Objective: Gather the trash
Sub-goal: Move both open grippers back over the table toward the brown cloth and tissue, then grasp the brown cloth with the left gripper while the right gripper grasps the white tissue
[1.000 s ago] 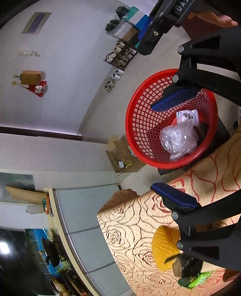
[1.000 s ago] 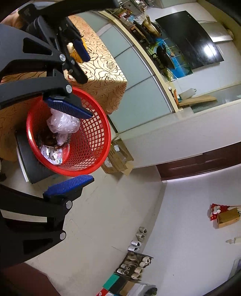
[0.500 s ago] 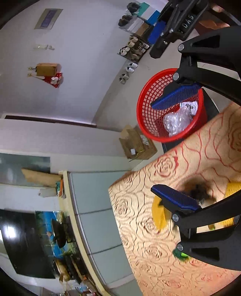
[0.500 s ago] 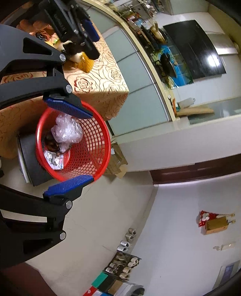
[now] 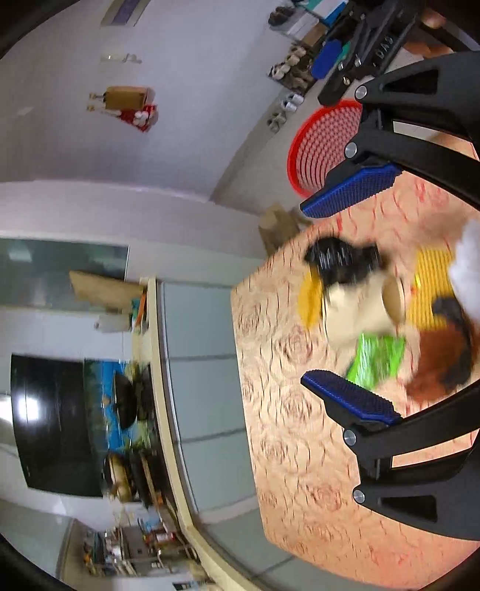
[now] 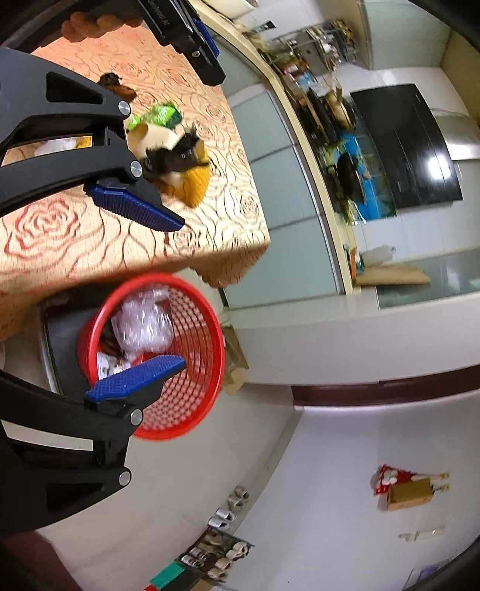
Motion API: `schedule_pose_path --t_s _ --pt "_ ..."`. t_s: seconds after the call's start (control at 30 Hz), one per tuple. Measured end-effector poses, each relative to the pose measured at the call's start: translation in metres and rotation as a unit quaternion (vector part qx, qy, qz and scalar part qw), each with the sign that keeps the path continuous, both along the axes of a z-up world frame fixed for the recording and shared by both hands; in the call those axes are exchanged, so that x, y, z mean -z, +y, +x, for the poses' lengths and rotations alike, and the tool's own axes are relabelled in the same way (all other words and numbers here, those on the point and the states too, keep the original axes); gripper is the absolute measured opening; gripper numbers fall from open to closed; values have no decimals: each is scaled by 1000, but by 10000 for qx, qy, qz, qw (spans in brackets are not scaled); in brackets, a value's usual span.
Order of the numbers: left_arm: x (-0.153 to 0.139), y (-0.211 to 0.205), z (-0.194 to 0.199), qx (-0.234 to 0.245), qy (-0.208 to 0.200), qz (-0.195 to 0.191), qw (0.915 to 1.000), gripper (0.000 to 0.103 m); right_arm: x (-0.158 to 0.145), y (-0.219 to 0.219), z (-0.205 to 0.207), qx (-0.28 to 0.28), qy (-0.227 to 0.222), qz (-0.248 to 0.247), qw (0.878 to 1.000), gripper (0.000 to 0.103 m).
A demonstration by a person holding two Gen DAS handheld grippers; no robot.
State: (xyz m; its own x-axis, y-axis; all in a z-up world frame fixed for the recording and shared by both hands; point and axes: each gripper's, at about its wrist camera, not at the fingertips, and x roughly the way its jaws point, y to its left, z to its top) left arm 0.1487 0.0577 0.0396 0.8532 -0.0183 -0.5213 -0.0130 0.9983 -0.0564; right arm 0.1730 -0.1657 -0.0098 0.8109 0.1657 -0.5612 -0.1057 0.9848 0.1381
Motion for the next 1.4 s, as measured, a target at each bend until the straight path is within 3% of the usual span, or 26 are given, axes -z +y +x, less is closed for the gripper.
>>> schedule_pose_path --t_s 0.27,0.43,0.7,0.97,1.2,1.4 --pt "5 66 -22 -714 67 -8 9974 82 -3 23 -4 -272 8 -55 9996 67" --pt "17 87 -36 -817 204 -65 9964 82 -2 34 -8 -378 15 -104 9992 68" --pt "54 70 -47 -364 664 -230 9969 87 1 46 -9 -509 62 -125 9986 68" --pt "85 62 -29 -228 1043 -445 9933 86 4 50 -12 -557 94 -163 9983 68" --pt "98 58 -23 -230 1123 -301 9929 85 7 46 -11 -503 138 -169 9985 68" --pt "106 64 -18 -269 1303 -325 9906 62 11 50 -9 -536 203 -170 9982 68"
